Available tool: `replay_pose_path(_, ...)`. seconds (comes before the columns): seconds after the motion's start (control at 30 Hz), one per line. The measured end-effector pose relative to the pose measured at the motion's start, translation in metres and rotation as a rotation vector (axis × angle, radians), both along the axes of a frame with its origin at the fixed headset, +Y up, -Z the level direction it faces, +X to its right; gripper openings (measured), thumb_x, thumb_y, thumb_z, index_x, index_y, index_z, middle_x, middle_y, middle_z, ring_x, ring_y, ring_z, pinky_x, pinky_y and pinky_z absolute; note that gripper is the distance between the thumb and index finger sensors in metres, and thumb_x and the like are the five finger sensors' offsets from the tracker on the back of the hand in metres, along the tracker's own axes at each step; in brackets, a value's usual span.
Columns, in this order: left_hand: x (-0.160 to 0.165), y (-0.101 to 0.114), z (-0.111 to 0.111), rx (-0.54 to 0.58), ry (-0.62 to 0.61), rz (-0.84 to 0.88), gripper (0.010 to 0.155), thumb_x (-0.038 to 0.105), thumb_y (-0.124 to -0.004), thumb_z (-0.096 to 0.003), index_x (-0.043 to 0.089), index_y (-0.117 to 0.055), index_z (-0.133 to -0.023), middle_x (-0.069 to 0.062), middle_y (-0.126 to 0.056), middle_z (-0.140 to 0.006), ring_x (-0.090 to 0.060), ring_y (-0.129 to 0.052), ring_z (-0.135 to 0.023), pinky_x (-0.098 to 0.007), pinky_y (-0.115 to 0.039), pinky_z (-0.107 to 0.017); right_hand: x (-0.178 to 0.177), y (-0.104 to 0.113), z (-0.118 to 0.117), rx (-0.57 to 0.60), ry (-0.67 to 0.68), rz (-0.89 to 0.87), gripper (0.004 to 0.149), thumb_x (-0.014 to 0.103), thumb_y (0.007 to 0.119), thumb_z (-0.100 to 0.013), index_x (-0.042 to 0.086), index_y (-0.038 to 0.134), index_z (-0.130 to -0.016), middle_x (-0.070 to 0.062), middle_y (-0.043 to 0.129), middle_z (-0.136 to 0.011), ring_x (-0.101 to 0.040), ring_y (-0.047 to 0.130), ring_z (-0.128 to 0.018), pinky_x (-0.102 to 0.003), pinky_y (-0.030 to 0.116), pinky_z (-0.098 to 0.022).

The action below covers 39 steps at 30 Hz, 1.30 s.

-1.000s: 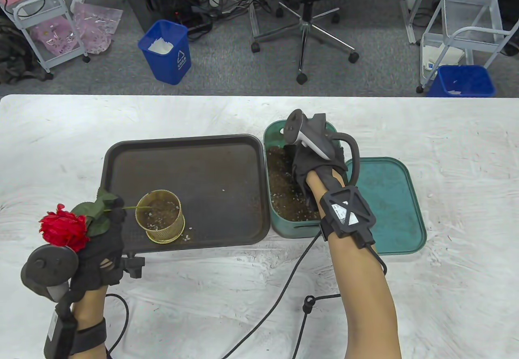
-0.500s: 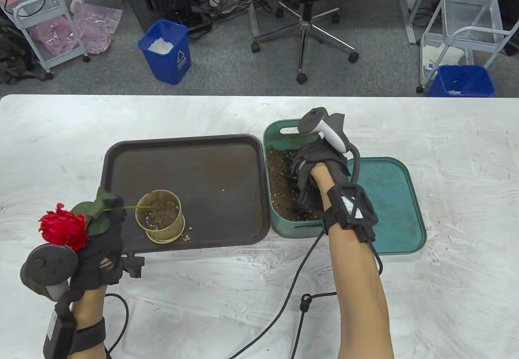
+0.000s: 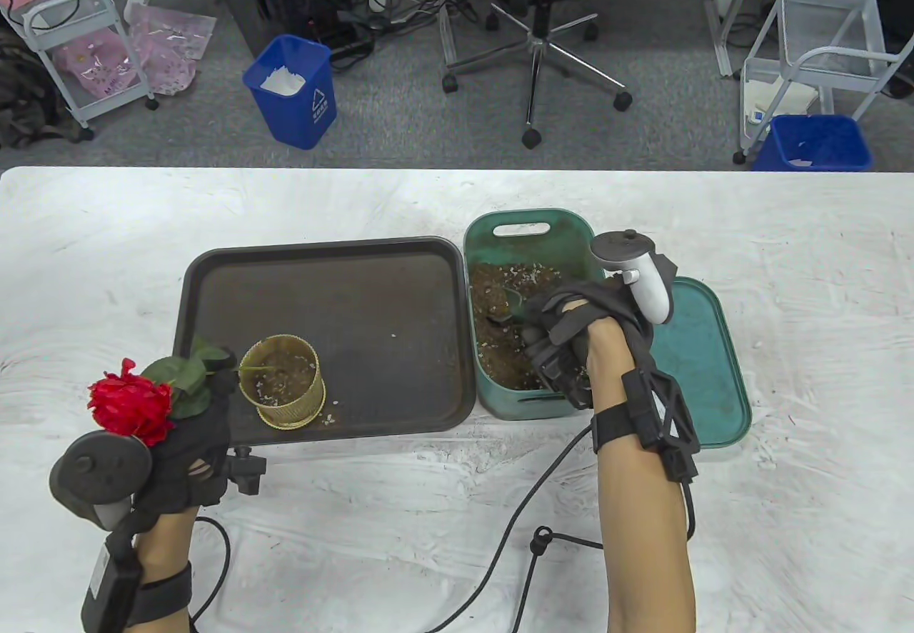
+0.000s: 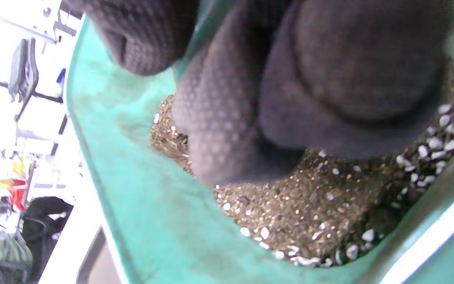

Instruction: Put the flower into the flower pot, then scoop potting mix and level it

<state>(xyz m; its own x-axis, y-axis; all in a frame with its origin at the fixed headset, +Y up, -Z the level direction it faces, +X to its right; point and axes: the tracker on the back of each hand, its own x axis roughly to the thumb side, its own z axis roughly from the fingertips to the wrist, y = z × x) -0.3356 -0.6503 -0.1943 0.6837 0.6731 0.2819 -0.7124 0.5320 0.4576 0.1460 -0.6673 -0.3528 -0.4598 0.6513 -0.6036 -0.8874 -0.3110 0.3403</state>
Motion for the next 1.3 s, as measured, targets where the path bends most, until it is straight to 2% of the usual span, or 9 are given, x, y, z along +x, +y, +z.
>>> replay_pose_path(0.37,0.005,0.000,-0.001,-0.001,-0.024,0.001,0.044,0.039,-0.078,-0.0379,0.024,-0.089,-0.078,0.000,-0.099,-0.066,-0.027,-0.105,-0.044,-0.044,-0.087,-0.044,0.017,0.026,0.030,0.128,-0.139,-0.154,0.055,0.030,0.074,-0.040,-0.002,0.072,-0.085,-0.013,0.100,-0.054,-0.025,0.110,-0.023,-0.036,0.098,-0.008)
replay_pose_path(0.6,0.006,0.000,0.000,0.000,-0.030,-0.006,0.044,0.039,-0.078,-0.0379,0.024,-0.089,-0.078,-0.001,-0.099,-0.066,-0.027,-0.105,-0.044,-0.044,-0.087,-0.044,0.012,0.039,0.050,0.220,-0.135,-0.199,0.054,0.031,0.075,-0.041,-0.002,0.073,-0.084,-0.013,0.101,-0.053,-0.025,0.110,-0.021,-0.036,0.098,-0.007)
replay_pose_path(0.7,0.007,0.000,0.000,0.000,-0.029,-0.005,0.044,0.039,-0.078,-0.0379,0.024,-0.089,-0.078,-0.001,-0.099,-0.066,-0.027,-0.106,-0.044,-0.044,-0.087,-0.044,-0.004,0.041,0.059,0.242,-0.092,-0.233,0.054,0.032,0.075,-0.042,-0.002,0.073,-0.084,-0.013,0.101,-0.052,-0.025,0.110,-0.021,-0.035,0.098,-0.007)
replay_pose_path(0.93,0.007,0.000,0.000,0.001,-0.026,-0.007,0.044,0.039,-0.078,-0.0379,0.023,-0.089,-0.078,-0.001,-0.099,-0.066,-0.027,-0.105,-0.044,-0.044,-0.087,-0.044,-0.067,0.034,0.084,0.275,-0.022,-0.349,0.055,0.032,0.076,-0.042,-0.003,0.072,-0.084,-0.013,0.101,-0.052,-0.025,0.111,-0.020,-0.035,0.098,-0.006)
replay_pose_path(1.1,0.007,0.000,0.000,0.000,-0.025,-0.005,0.044,0.039,-0.078,-0.0380,0.024,-0.089,-0.078,0.000,-0.099,-0.066,-0.027,-0.106,-0.044,-0.044,-0.087,-0.044,-0.114,0.021,0.092,0.238,0.078,-0.376,0.055,0.032,0.076,-0.042,-0.003,0.072,-0.084,-0.014,0.101,-0.052,-0.025,0.111,-0.020,-0.036,0.099,-0.006)
replay_pose_path(1.3,0.007,0.001,0.000,0.000,-0.027,-0.007,0.044,0.039,-0.078,-0.0381,0.024,-0.089,-0.078,-0.001,-0.099,-0.066,-0.027,-0.105,-0.044,-0.044,-0.087,-0.044,-0.150,-0.002,0.093,0.184,0.147,-0.363,0.055,0.033,0.076,-0.042,-0.003,0.072,-0.084,-0.014,0.101,-0.053,-0.025,0.111,-0.020,-0.036,0.099,-0.006)
